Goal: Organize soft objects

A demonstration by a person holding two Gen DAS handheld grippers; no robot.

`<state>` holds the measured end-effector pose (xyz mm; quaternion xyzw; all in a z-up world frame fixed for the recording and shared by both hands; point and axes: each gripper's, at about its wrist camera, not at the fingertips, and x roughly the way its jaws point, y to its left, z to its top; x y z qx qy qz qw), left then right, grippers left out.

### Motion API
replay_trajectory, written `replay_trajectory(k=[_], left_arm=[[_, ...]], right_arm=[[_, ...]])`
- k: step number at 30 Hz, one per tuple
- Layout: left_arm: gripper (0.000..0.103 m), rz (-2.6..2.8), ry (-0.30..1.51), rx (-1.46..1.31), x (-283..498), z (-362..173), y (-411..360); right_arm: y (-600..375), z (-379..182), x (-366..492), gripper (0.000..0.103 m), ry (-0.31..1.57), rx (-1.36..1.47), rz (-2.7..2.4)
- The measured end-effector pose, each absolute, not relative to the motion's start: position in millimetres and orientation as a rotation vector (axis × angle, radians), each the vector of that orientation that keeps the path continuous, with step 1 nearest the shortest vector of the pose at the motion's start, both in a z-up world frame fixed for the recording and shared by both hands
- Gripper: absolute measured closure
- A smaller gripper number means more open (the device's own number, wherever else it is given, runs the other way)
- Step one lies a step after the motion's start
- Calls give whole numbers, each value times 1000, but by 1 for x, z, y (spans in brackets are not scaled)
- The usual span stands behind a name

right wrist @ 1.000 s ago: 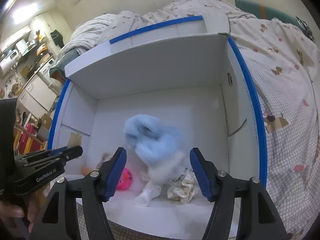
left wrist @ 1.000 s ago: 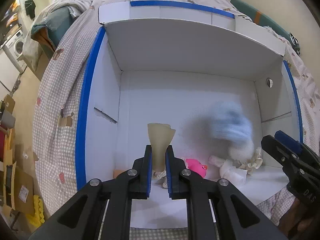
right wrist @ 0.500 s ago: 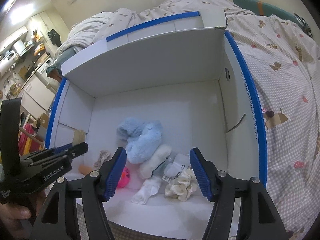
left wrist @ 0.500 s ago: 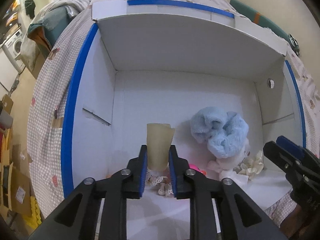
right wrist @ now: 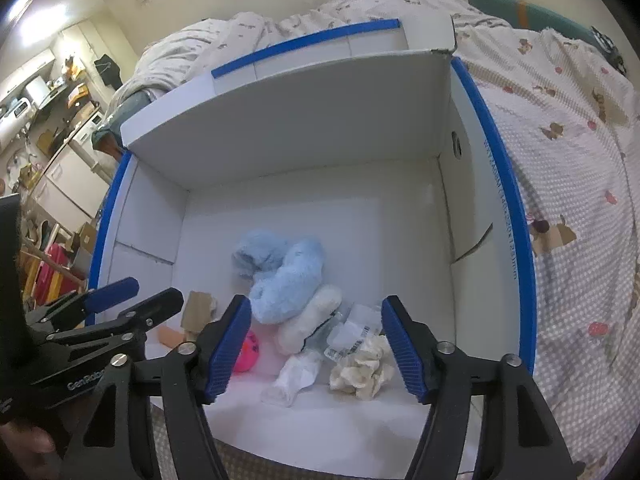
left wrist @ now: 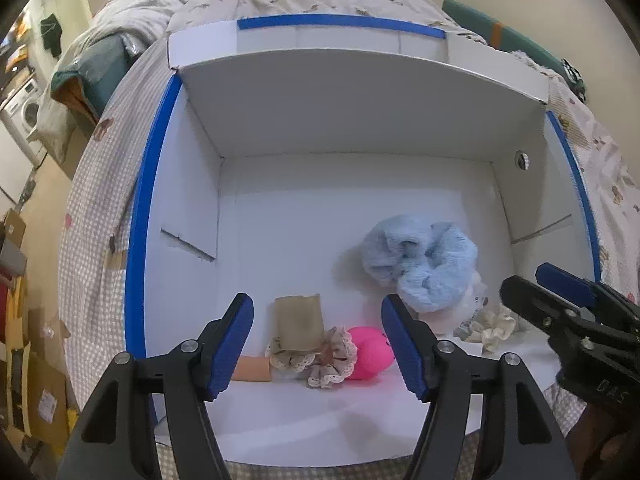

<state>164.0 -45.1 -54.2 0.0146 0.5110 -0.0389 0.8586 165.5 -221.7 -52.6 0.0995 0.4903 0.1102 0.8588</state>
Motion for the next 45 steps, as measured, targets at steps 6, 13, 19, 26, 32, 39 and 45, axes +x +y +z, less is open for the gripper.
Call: replay_trajectory(k=[6,13,19,26,32,39,45], left_arm=[[39,-59,1059,56,159,-48,-45],[39,-40,1046,39,150,-34,-37],[20,-11,1049,8,134,-24,-20],[13,9,1044,-39,107,-17,-2],[12,11,995,-73,78,-10,9],[12,56,853,-100,47,2,24],[10,88,800,-105,36,3,27]], right_arm=[[-223,-51,165,18,1017,207,228],[-222,-43,159,0,993,219,234],[-228,-38,142,0,1001,238,226],[-232,-27,115,0,974,234,215],[-229,-17,86,0,924,191,198],[-225,-18,63,0,904,187,193],[-218,-17,59,0,867,174,188]])
